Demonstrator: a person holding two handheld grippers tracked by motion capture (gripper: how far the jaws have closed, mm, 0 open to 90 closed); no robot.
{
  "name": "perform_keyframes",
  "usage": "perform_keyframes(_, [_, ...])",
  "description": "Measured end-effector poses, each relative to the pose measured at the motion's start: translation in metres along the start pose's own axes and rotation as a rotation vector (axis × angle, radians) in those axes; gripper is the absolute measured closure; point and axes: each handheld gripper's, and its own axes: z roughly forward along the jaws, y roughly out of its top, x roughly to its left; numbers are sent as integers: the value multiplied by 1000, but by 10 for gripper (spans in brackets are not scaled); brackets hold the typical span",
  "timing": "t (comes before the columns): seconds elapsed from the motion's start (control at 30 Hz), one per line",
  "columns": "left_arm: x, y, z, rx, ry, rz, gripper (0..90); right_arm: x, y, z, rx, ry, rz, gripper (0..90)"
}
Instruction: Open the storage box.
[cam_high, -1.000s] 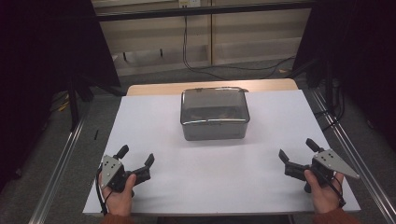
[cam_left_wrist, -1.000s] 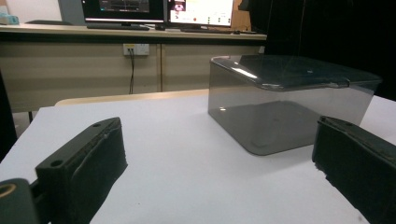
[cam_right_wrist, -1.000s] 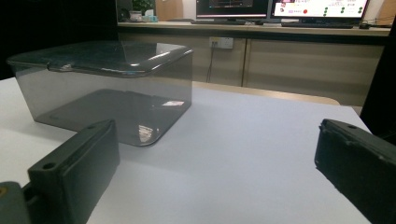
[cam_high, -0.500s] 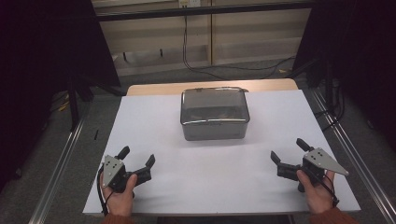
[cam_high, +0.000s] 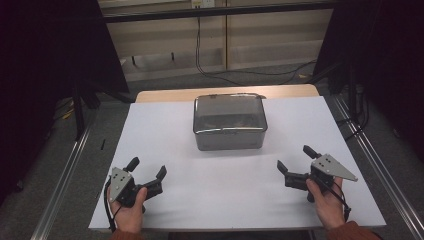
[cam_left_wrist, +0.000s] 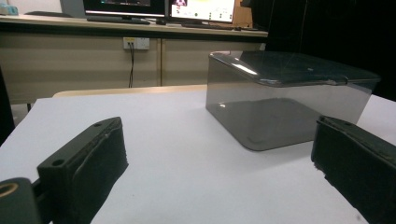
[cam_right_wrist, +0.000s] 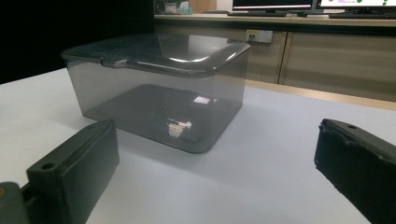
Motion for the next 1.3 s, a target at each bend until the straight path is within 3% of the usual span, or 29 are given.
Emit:
perform_keyframes(0.1, [0, 0, 1, 0, -1, 0, 31, 5, 2, 5, -9, -1, -30, 0])
perform_keyframes(0.47, [0, 0, 0, -1, -10, -6, 31, 25, 15, 30, -22, 102, -6, 0])
perform_keyframes(0.57, [0, 0, 0, -2, -23, -27, 31, 28, 19, 34, -29, 105, -17, 0])
perform_keyframes(0.87, [-3, 1, 1, -4, -38, -8, 31, 42, 28, 49, -27, 112, -48, 2])
perform_keyframes(1.03, [-7, 1, 4, -3, -51, 1, 31, 49, 32, 54, -28, 142, -68, 0])
perform_keyframes(1.3, [-7, 0, 7, 8, -38, 4, 31, 58, 34, 70, -25, 189, -75, 0])
